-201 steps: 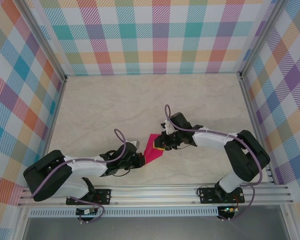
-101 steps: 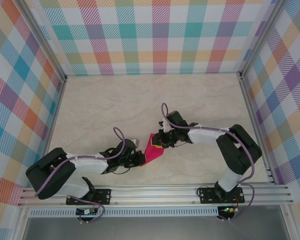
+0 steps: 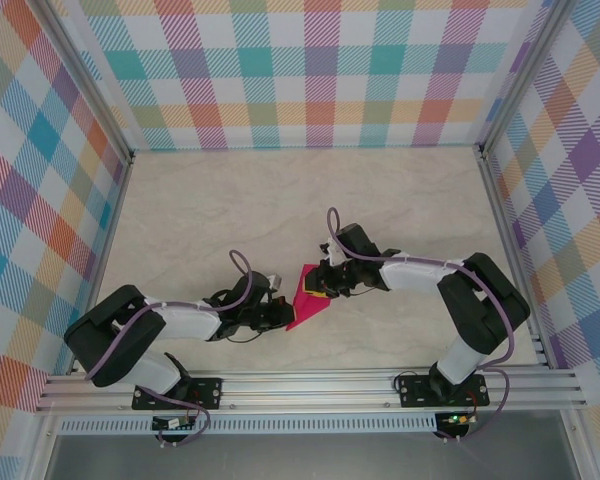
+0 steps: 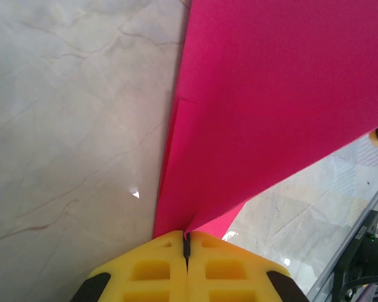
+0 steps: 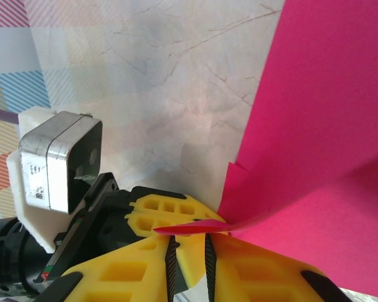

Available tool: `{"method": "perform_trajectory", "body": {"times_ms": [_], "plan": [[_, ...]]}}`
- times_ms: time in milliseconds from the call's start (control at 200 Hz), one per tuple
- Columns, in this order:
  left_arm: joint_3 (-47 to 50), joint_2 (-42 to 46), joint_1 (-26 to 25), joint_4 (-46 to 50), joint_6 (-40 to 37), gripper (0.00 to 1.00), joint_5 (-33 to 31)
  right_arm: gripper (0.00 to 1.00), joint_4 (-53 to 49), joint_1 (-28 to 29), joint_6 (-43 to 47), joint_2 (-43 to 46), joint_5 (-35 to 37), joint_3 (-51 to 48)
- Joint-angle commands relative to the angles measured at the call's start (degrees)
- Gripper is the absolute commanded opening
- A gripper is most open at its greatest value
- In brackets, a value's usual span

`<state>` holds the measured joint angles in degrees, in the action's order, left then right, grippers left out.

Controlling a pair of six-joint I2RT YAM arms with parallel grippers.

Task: Fold a paper plane with a square sheet of paper (pick it up from the middle)
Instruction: Fourth fold the wing at the center of the table.

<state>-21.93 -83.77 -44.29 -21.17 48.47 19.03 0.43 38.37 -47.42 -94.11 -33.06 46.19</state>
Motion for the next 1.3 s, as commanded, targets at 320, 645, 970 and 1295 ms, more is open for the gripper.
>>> {"method": "perform_trajectory", "body": {"times_ms": [320, 645, 970, 1295], "plan": [[-1.68, -1.86, 1.40, -1.05, -1.26, 0.02, 3.47, 0.20, 0.15, -0.50, 0.19, -5.75, 1.50, 3.32], [-1.84, -4.23, 2.56, -2.65, 2.26, 0.02, 4.00, 0.21, -0.38, -2.23, 1.06, -8.22, 1.42, 4.32], [-3.03, -1.49, 2.55, -1.85, -2.79, 0.04, 6.55, 0.31, -3.70, -2.69, 2.78, 2.24, 3.49, -0.11], [-3.49, -2.77, 2.64, -1.98, -2.14, 0.03, 6.96, 0.29, 2.82, -2.51, -0.53, -0.03, -0.64, -0.60]]}}
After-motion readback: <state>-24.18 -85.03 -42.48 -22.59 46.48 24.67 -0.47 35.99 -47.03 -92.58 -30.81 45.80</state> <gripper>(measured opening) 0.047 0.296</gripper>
